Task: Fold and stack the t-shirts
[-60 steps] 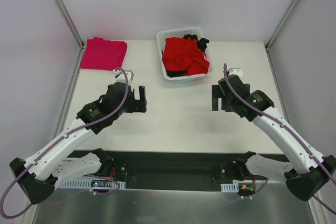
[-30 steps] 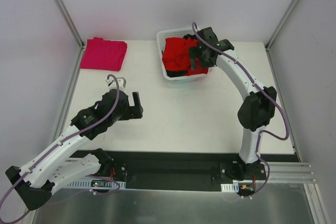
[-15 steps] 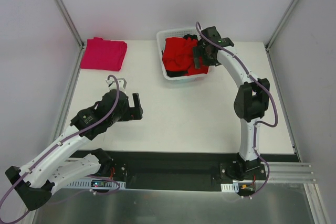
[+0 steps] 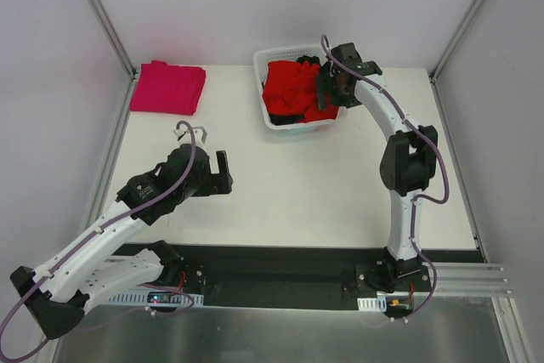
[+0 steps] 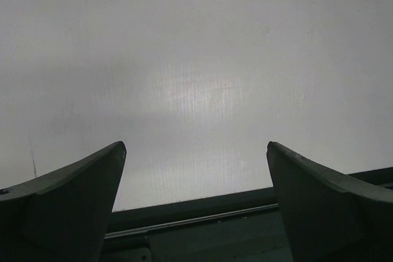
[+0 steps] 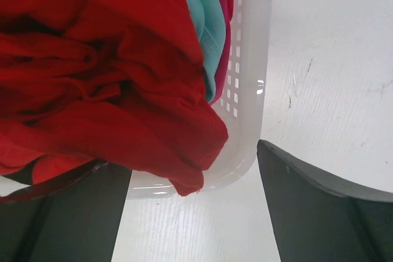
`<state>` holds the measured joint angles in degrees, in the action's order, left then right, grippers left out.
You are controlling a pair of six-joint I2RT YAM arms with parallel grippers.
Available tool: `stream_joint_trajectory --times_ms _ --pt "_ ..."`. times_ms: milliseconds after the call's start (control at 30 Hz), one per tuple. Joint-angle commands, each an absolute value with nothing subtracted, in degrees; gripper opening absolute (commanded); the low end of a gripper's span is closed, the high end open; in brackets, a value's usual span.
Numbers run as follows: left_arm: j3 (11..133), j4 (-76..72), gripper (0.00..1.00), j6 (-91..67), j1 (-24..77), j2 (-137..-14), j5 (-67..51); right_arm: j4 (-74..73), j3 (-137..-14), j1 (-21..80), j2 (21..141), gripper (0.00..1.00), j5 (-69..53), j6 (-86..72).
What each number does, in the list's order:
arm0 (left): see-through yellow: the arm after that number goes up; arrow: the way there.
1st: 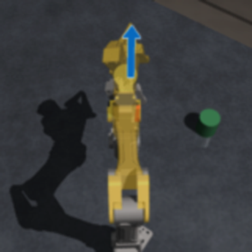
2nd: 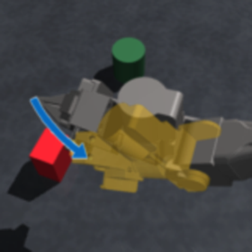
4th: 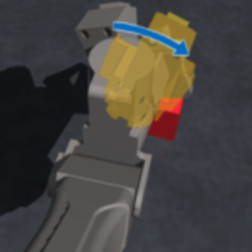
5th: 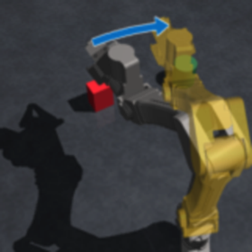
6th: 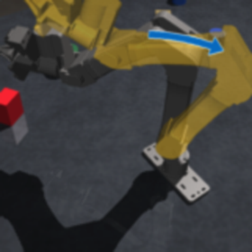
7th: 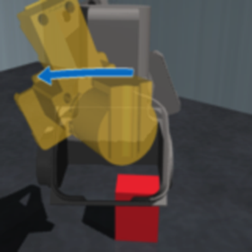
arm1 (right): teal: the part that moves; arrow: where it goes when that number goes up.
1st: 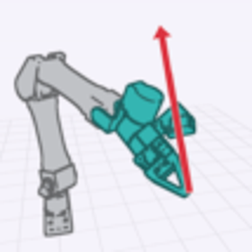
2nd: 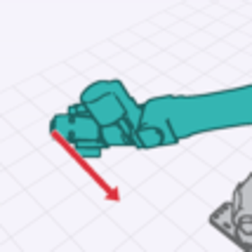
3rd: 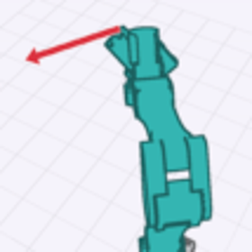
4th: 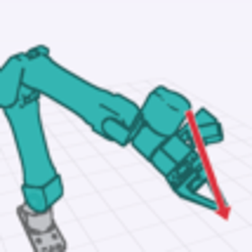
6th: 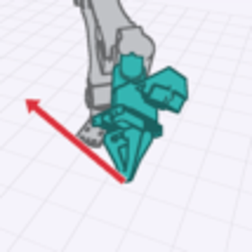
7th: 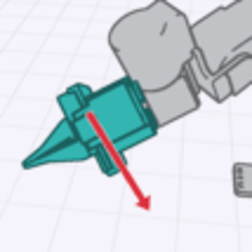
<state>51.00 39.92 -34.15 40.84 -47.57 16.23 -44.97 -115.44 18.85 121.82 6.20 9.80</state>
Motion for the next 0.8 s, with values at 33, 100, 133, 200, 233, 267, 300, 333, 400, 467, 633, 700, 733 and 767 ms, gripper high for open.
stream_joint_trajectory --times_ms 33,100,133,200,233,267,300,333,400,467,633,700,733,767 --pt "53.35 40.52 0.99 -35.51 40.87 -47.81 15.12 -43.68 -118.83 18.54 121.29 0.82 2.64 8.27" --pt "53.09 40.60 0.99 -35.60 40.78 -47.81 15.03 -43.86 -119.18 18.28 122.08 0.81 1.33 7.83" --pt "52.91 40.61 0.99 -35.60 40.87 -47.90 15.03 -43.86 -119.09 18.02 122.25 0.79 0.54 7.21" --pt "52.82 40.69 0.99 -35.60 40.87 -47.90 15.12 -43.51 -118.74 17.84 122.26 0.78 -2.43 6.68" --pt "53.00 40.61 0.99 -35.60 40.87 -47.90 15.12 -42.90 -118.65 17.84 122.17 0.77 -2.98 6.42" --pt "52.91 40.69 0.99 -35.51 40.78 -48.07 15.29 -42.63 -118.65 17.84 122.08 0.75 -3.60 5.98" --pt "53.35 40.69 0.99 -35.51 40.87 -48.25 15.29 -42.45 -118.65 17.84 122.25 0.75 -4.39 5.72" --pt "53.44 40.87 0.99 -35.51 40.78 -48.34 15.29 -42.10 -118.83 17.75 122.52 0.75 -4.57 5.63" --pt "53.79 40.96 0.99 -35.51 40.87 -48.69 15.12 -42.01 -118.83 17.67 123.13 0.74 -5.27 4.92" --pt "53.96 40.96 0.99 -35.51 40.87 -48.78 15.12 -42.10 -118.57 17.32 124.36 0.74 -5.80 4.40" --pt "53.88 41.40 0.99 -35.60 40.78 -48.34 15.29 -40.96 -116.11 16.18 126.20 0.74 -5.89 3.87" --pt "53.79 41.40 0.99 -35.60 40.78 -48.34 15.38 -40.96 -115.66 15.74 127.09 0.74 -5.36 3.17" --pt "53.96 41.57 0.99 -35.51 40.87 -48.43 15.47 -40.96 -115.49 15.21 127.52 0.73 -5.45 3.08" --pt "53.96 41.66 0.99 -35.51 40.87 -48.51 15.56 -40.96 -115.14 14.94 128.14 0.72 -5.01 2.99"
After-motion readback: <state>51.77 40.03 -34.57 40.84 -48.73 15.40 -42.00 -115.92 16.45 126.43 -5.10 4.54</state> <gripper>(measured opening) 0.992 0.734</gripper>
